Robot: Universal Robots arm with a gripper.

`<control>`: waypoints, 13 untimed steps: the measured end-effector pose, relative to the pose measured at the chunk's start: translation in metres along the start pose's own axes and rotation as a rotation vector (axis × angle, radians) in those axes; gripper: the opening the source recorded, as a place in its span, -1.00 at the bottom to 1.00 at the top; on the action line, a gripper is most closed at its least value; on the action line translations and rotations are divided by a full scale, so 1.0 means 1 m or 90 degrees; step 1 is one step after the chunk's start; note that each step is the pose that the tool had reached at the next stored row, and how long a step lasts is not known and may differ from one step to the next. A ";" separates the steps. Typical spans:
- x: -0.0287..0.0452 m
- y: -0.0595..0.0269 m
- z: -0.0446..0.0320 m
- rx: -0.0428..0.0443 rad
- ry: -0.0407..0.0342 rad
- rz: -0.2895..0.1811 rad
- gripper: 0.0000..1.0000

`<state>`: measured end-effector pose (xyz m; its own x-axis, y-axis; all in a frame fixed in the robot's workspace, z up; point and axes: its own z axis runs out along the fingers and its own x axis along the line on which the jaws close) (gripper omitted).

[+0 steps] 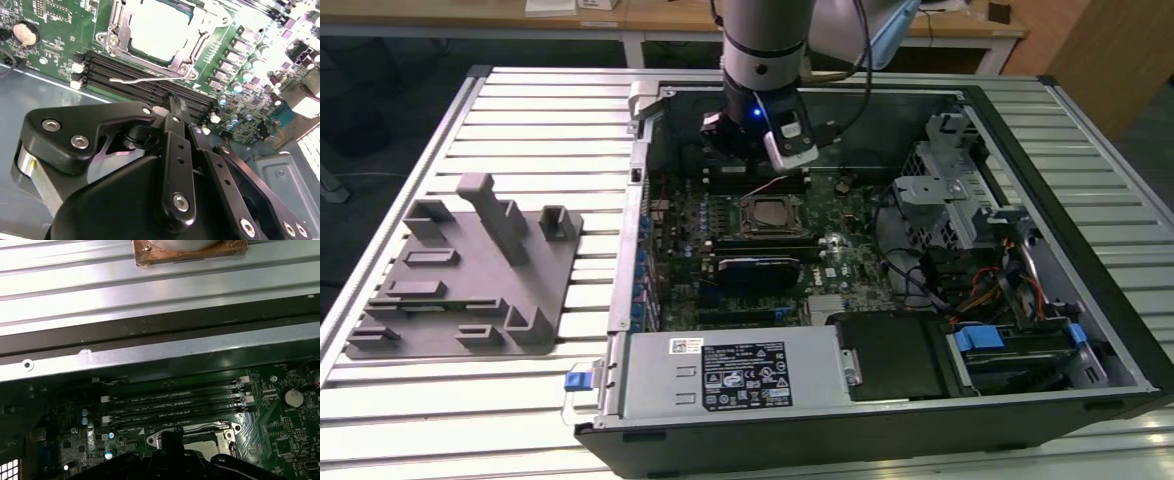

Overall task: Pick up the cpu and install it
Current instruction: 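Install the first cpu locking lever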

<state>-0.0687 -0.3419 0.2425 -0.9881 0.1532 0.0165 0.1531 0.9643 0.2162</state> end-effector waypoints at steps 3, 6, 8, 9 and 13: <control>-0.0023 0.0000 0.0017 -0.0001 -0.0002 0.000 -0.79; -0.0032 -0.0002 0.0034 -0.0002 -0.0013 0.000 -0.79; -0.0035 -0.0004 0.0045 -0.0005 -0.0032 -0.001 -0.79; -0.0035 -0.0006 0.0049 -0.0007 -0.0047 -0.001 -0.79; -0.0035 -0.0009 0.0063 -0.0016 -0.0104 -0.002 -0.79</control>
<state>-0.0653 -0.3419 0.2361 -0.9882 0.1531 -0.0002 0.1493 0.9643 0.2186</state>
